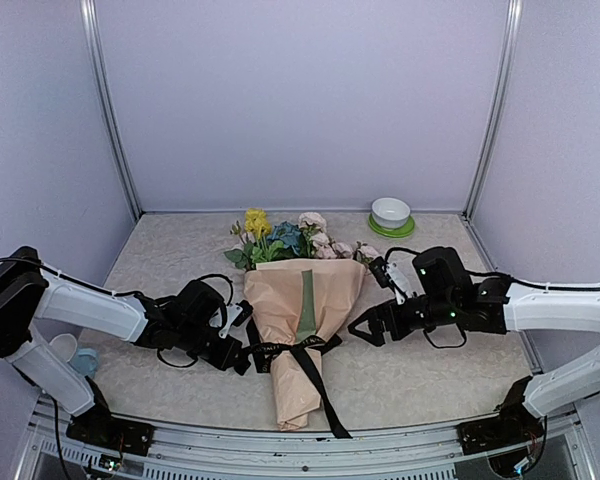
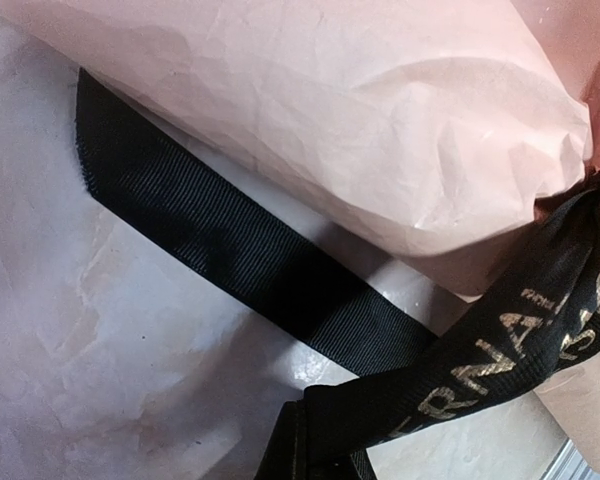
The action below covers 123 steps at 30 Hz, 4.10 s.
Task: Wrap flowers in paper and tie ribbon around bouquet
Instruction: Tie the half-tied ribbon around the folded bouquet.
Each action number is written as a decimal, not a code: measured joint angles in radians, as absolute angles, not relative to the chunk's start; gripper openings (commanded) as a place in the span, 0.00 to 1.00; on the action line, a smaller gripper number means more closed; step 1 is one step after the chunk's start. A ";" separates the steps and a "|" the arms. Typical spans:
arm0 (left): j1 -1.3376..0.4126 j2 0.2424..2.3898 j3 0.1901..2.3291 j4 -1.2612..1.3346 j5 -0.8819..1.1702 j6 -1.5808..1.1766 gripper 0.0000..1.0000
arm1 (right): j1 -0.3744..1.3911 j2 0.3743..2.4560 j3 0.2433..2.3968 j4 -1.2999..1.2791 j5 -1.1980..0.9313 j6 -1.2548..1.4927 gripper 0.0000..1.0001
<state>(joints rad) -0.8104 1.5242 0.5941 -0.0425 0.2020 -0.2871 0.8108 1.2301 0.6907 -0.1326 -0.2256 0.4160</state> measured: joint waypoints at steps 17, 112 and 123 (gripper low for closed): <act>-0.813 1.526 0.603 -0.059 0.201 -0.283 0.00 | 0.818 1.697 0.757 0.135 -0.340 0.458 0.80; -0.821 1.497 0.595 -0.044 0.224 -0.314 0.00 | 0.814 1.511 0.574 0.001 -0.280 0.555 0.00; -0.865 1.487 0.646 -0.121 0.136 -0.286 0.98 | 0.780 1.436 0.587 -0.135 -0.217 0.535 0.78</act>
<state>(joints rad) -0.8654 1.4872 0.6464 -0.1207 0.1364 -0.2859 0.7803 1.4361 0.5865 -0.1349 -0.2169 0.5350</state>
